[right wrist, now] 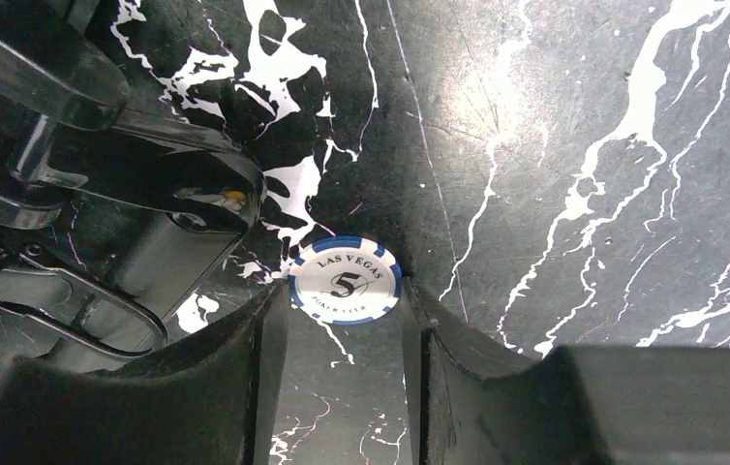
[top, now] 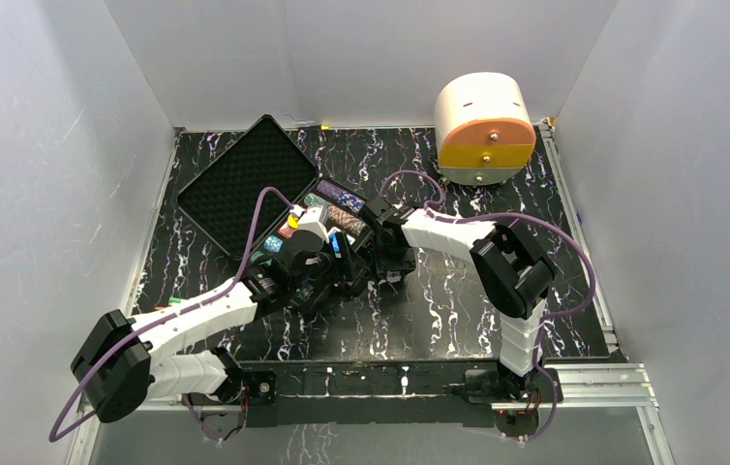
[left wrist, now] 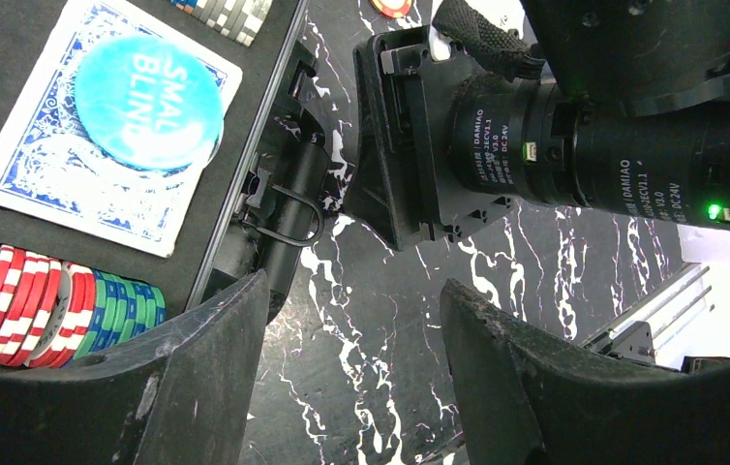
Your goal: Pack up texas hold em set
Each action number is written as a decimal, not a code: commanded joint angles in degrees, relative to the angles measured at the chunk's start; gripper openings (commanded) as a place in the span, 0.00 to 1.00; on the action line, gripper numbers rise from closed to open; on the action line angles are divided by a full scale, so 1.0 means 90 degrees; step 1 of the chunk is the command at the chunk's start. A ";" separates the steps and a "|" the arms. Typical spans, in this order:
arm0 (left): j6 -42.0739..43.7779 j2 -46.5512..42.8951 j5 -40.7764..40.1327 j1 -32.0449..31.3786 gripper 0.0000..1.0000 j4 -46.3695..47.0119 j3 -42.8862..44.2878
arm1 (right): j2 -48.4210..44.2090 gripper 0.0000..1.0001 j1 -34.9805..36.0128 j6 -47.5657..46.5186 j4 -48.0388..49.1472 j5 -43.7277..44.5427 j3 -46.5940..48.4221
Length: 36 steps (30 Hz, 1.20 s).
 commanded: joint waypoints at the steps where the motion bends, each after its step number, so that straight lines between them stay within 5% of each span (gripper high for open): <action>1: 0.0079 -0.0179 0.0014 -0.0005 0.64 0.0086 0.0031 | 0.0102 0.46 0.0028 -0.0095 0.0282 0.0225 -0.0229; 10: 0.0223 0.0080 0.0770 -0.0007 0.75 0.0538 -0.0107 | -0.1299 0.47 -0.0006 0.0975 0.0956 -0.0154 -0.0757; 21: -0.0056 0.0257 0.1190 -0.0008 0.76 0.1235 -0.0453 | -0.2483 0.48 -0.0020 0.2651 0.1818 -0.1092 -0.1575; 36: -0.0930 0.0325 0.0637 -0.0008 0.56 0.2399 -0.0872 | -0.3299 0.48 -0.0030 0.4293 0.2955 -0.2086 -0.2480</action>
